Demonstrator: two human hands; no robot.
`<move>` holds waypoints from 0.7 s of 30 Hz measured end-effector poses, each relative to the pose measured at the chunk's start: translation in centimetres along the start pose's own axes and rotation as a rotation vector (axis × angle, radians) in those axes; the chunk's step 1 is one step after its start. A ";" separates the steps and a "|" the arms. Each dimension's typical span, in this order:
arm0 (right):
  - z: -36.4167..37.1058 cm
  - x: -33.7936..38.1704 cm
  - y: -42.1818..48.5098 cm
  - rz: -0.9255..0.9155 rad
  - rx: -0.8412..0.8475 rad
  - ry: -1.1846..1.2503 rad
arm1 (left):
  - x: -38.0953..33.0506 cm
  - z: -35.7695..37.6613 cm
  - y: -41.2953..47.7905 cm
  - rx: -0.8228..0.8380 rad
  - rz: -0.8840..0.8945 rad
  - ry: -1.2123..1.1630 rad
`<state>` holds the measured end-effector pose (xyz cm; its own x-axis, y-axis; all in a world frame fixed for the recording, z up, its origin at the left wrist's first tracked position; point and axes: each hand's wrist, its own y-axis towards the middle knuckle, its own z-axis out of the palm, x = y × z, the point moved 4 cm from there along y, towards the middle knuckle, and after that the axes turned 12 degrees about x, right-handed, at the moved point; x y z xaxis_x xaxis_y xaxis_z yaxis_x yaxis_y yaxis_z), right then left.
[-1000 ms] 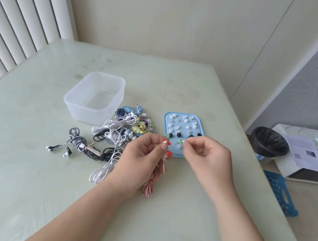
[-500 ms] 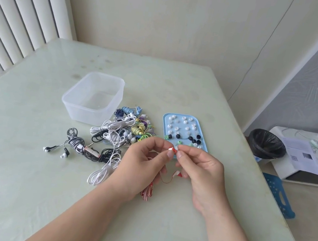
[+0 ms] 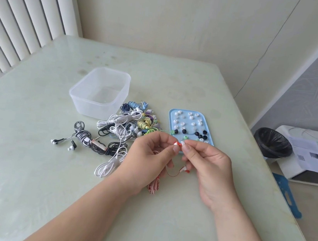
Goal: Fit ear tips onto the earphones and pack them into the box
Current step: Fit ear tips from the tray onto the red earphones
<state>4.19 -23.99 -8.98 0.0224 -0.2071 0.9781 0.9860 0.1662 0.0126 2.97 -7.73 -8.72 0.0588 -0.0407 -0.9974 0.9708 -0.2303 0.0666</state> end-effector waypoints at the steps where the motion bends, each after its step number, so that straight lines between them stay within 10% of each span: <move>1: 0.0 0.0 0.0 -0.002 0.005 -0.007 | 0.0 0.0 0.0 0.001 0.000 0.000; 21: 0.5 0.2 -0.8 -0.044 0.054 -0.057 | -0.1 0.0 -0.4 -0.017 -0.013 0.021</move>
<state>3.35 -23.70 -8.71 -0.0318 -0.1608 0.9865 0.9754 0.2104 0.0657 2.61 -7.68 -8.62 0.0508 -0.0174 -0.9986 0.9753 -0.2142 0.0534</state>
